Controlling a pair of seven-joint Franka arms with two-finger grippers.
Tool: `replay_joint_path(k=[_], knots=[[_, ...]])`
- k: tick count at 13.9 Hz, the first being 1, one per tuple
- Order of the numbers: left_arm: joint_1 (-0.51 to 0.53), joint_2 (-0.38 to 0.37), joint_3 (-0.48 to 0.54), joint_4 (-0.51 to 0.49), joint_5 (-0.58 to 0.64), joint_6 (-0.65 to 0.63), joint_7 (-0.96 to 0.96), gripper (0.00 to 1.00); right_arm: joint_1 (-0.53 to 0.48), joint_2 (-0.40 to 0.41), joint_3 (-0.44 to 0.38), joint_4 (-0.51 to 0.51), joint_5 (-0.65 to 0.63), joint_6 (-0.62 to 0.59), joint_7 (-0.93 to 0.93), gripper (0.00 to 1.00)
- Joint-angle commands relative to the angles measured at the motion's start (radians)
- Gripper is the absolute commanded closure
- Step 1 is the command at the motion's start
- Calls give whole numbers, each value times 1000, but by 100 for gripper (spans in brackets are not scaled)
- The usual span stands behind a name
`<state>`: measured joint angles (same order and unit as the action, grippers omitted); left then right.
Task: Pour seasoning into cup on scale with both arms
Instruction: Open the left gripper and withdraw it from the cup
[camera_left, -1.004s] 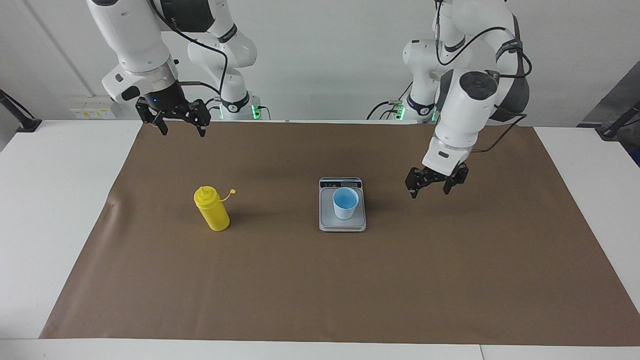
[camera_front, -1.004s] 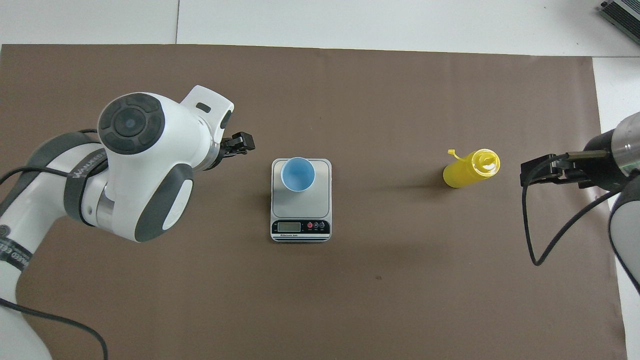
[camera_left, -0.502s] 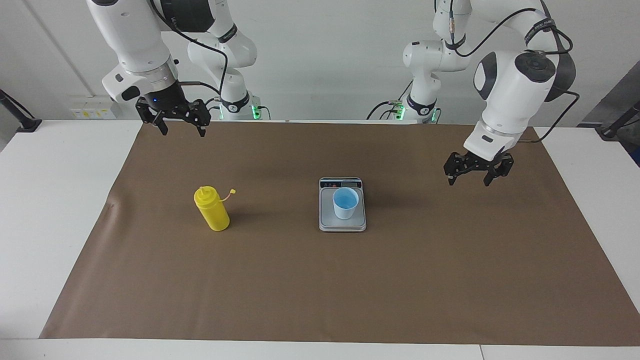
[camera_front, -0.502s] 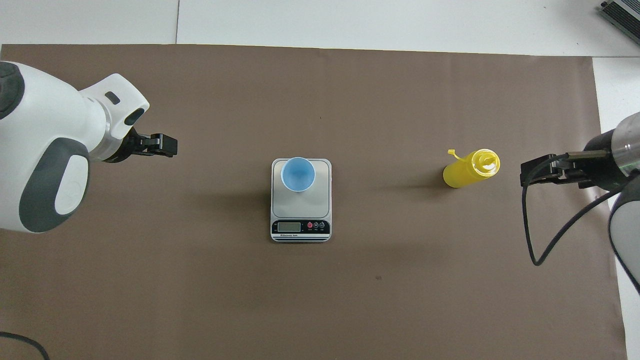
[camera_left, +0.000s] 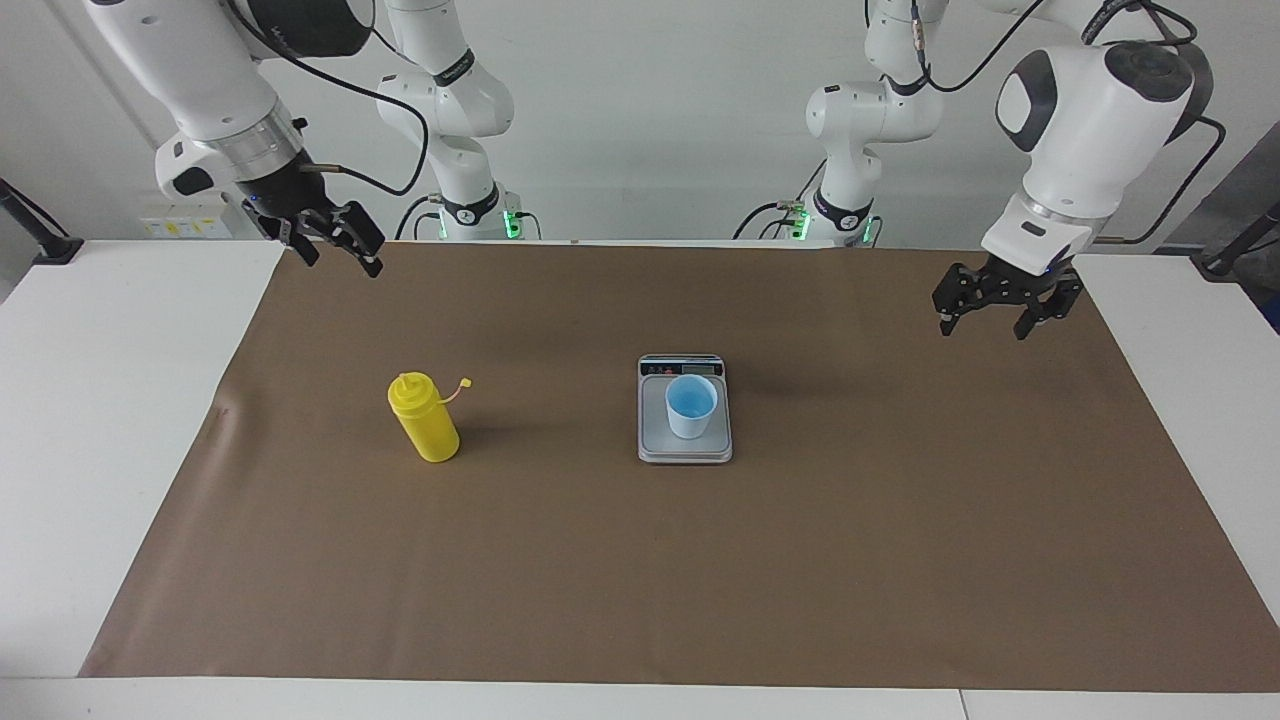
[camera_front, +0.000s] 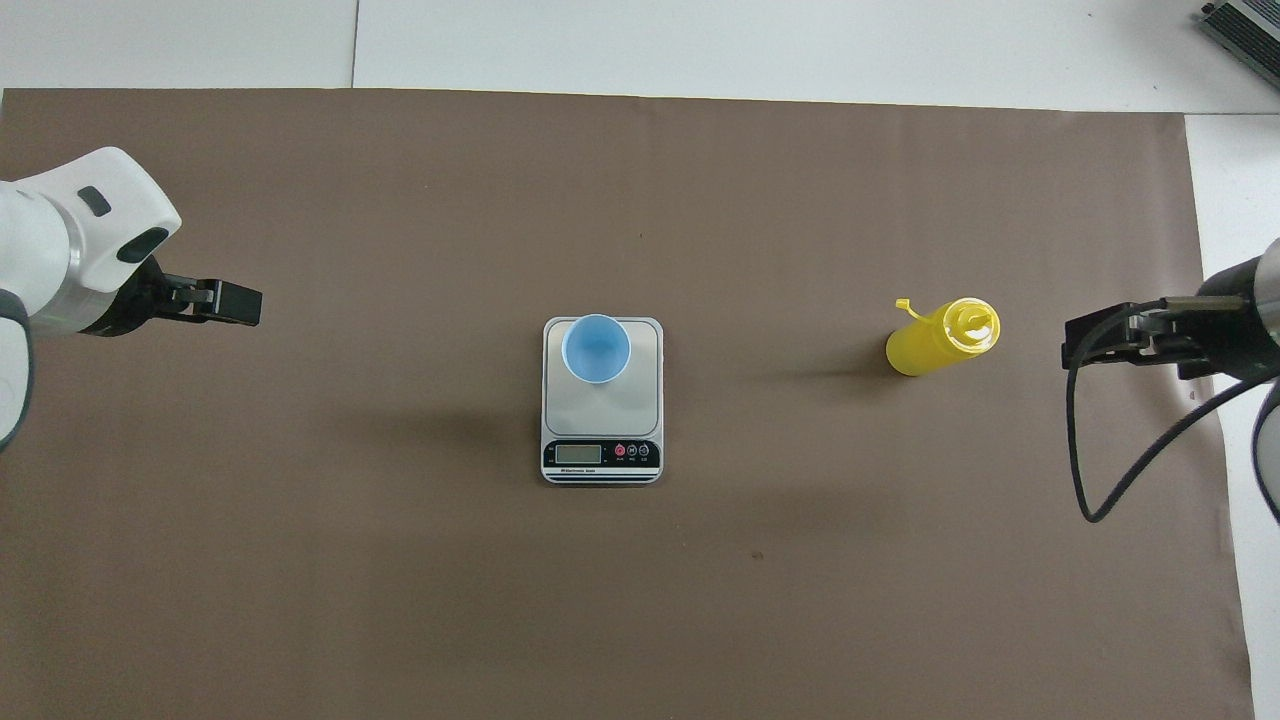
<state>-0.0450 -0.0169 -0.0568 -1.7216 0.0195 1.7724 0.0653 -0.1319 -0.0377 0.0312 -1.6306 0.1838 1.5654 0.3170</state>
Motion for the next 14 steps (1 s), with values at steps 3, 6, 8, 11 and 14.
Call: replay_joint_path(k=[3, 6, 8, 11, 14], knots=[[11, 6, -2, 120, -15, -131, 39, 0, -51, 111, 6, -3, 187, 143, 435, 0], [11, -17, -3, 71, -13, -114, 33, 0, -66, 199, 6, 0, 255, 299, 661, 0], [13, -17, -3, 74, -16, -117, 12, 0, -87, 252, 6, 3, 307, 344, 723, 0], [14, -14, 3, 118, -53, -163, -18, 0, -89, 311, 6, 5, 309, 399, 781, 0], [33, -6, -2, 154, -64, -194, -18, 0, -101, 325, 9, -11, 307, 426, 778, 0]])
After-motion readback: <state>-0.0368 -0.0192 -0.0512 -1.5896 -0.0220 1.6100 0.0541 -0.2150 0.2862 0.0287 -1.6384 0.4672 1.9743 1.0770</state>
